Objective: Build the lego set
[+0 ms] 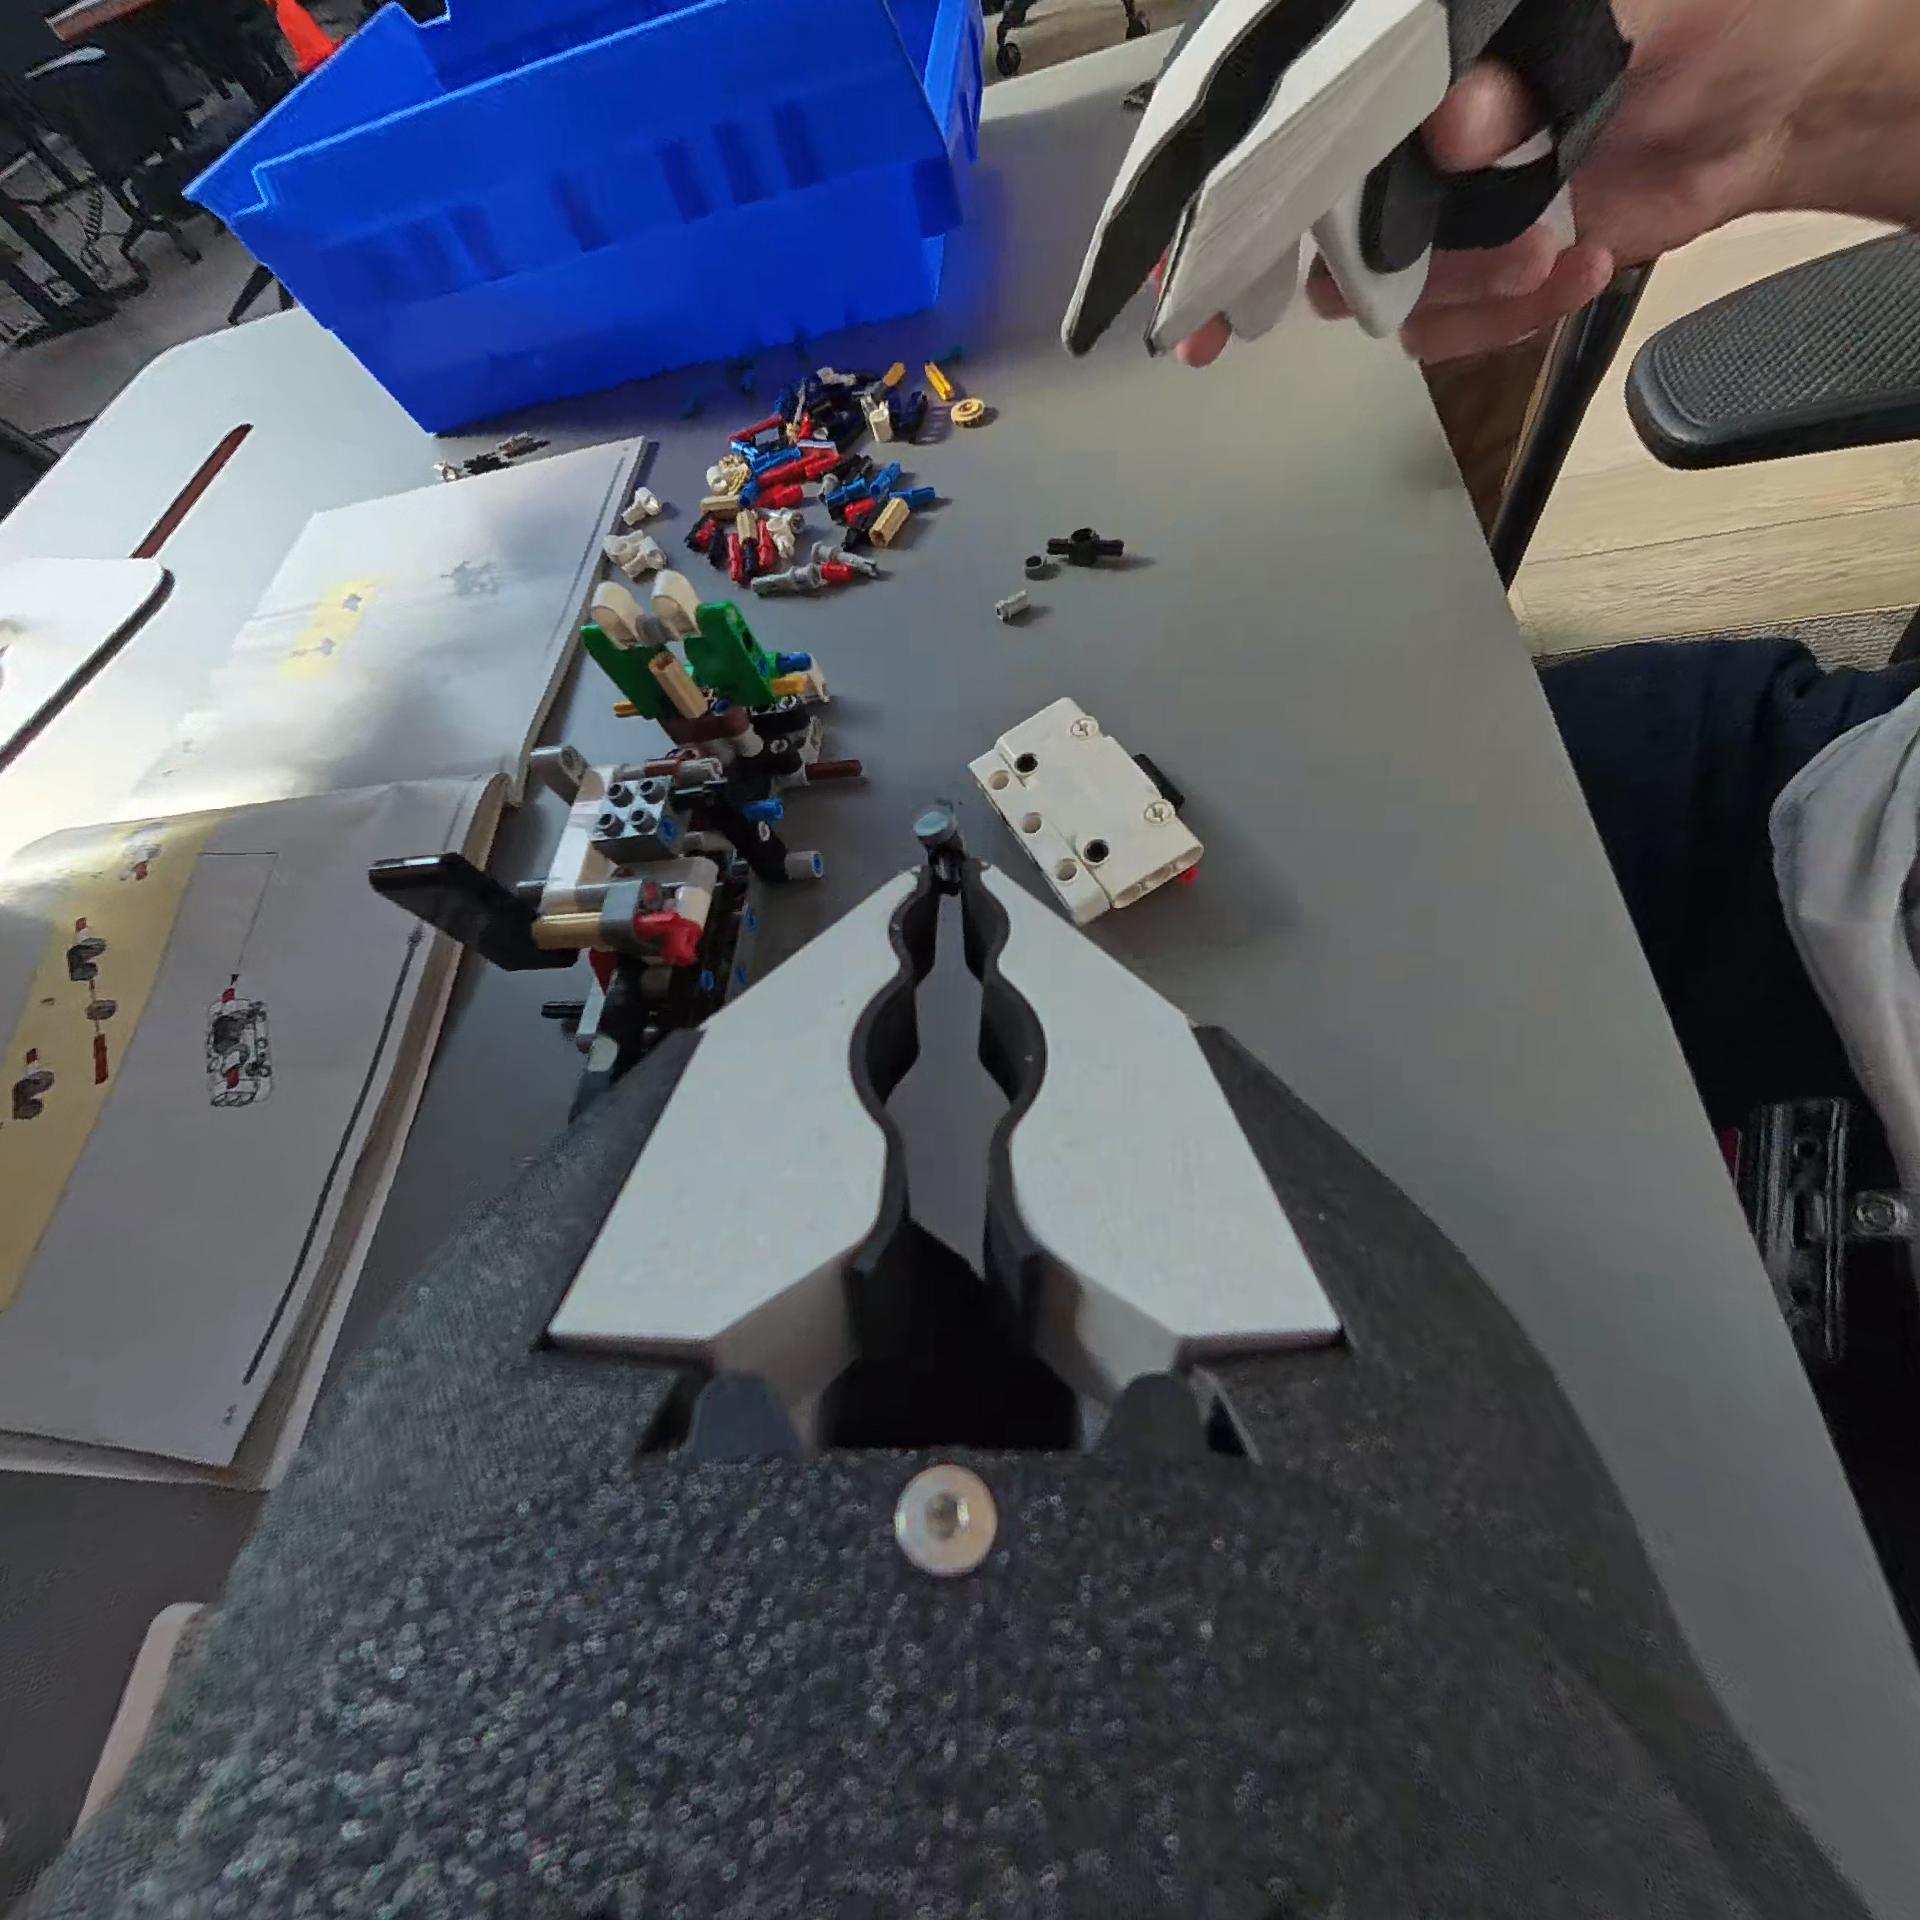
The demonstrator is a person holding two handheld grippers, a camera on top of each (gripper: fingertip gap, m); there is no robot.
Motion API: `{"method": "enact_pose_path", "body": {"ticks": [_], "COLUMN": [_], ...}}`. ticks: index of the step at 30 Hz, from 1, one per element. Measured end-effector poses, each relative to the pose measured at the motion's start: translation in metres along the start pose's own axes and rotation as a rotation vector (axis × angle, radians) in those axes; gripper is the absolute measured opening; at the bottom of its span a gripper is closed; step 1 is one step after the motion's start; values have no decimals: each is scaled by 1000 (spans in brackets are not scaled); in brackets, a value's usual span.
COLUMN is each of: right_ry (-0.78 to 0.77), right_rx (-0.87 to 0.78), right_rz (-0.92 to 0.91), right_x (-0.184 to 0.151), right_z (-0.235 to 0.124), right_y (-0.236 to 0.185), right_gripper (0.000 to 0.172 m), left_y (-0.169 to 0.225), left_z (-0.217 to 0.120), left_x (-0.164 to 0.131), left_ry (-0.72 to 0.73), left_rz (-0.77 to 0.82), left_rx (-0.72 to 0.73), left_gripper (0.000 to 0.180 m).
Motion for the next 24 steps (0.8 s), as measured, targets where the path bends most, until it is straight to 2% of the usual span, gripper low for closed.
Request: {"method": "enact_pose_path", "body": {"ticks": [5,10,14,20,24], "right_ry": [-19,-56,-85,-3,-11], "right_rx": [-89,-63,-35,20,135], "right_rz": [-105,-115,-120,32,174], "right_x": [-3,-15,-19,-6,-8], "right_z": [-16,-11,-10,-12,-14], "right_y": [13,11,9,14,11], "right_gripper": [23,22,20,21,21], "left_y": [2,-2,2,2,1], "left_z": [0,-6,-18,-33,-41], "left_x": [-9,-18,-15,-28,-32], "left_ry": [-104,-219,-177,-133,-154], "left_rz": [-22,-55,-176,-319,-348], "left_rx": [18,92,143,283,343], "left_gripper": [2,2,2,2,2]}}
Point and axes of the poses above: each gripper's, where its closed fingertips meet, z out along the fingers, x out of its top, y = z × x across the jaws, the point moved 1 cm from there along -z, back along the fingers, and after that the axes turned 11 degrees about y, right-handed, at the moved point
